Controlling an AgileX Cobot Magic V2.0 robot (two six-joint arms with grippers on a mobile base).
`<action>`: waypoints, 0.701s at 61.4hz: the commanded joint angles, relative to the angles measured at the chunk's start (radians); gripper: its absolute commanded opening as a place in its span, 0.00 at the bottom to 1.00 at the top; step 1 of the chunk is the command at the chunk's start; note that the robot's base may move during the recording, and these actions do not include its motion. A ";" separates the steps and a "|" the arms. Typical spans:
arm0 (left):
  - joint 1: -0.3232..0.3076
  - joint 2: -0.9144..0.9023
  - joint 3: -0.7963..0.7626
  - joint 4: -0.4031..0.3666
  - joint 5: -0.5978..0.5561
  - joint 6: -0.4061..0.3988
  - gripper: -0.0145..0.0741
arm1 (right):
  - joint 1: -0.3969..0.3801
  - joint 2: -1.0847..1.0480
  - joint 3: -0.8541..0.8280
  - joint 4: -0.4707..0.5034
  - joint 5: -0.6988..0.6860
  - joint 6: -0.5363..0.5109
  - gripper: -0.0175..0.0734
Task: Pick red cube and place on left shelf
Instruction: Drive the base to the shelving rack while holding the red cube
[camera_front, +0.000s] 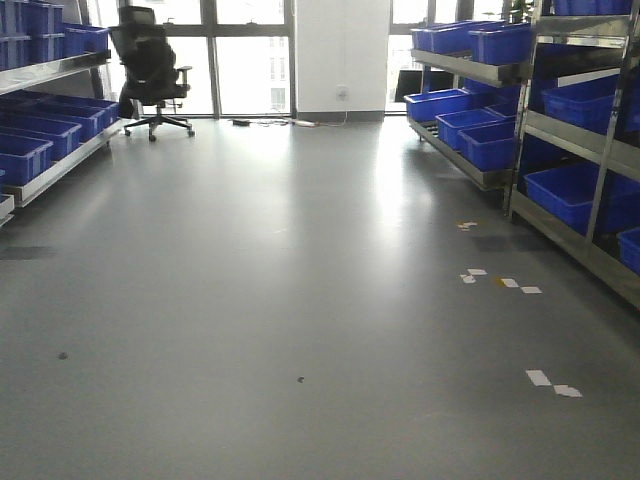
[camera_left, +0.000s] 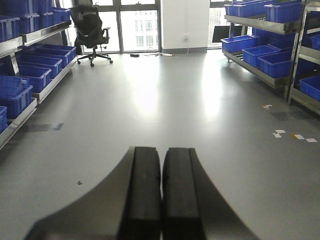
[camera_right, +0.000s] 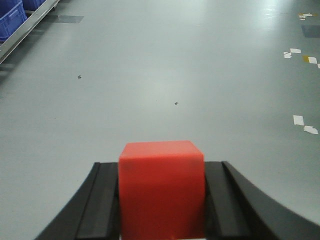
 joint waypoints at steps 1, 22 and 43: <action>-0.001 -0.015 0.025 -0.001 -0.083 0.000 0.28 | 0.002 0.002 -0.028 0.006 -0.075 -0.007 0.22; -0.001 -0.015 0.025 -0.001 -0.083 0.000 0.28 | 0.002 0.002 -0.028 0.006 -0.075 -0.007 0.22; -0.001 -0.015 0.025 -0.001 -0.083 0.000 0.28 | 0.002 0.002 -0.028 0.006 -0.075 -0.007 0.22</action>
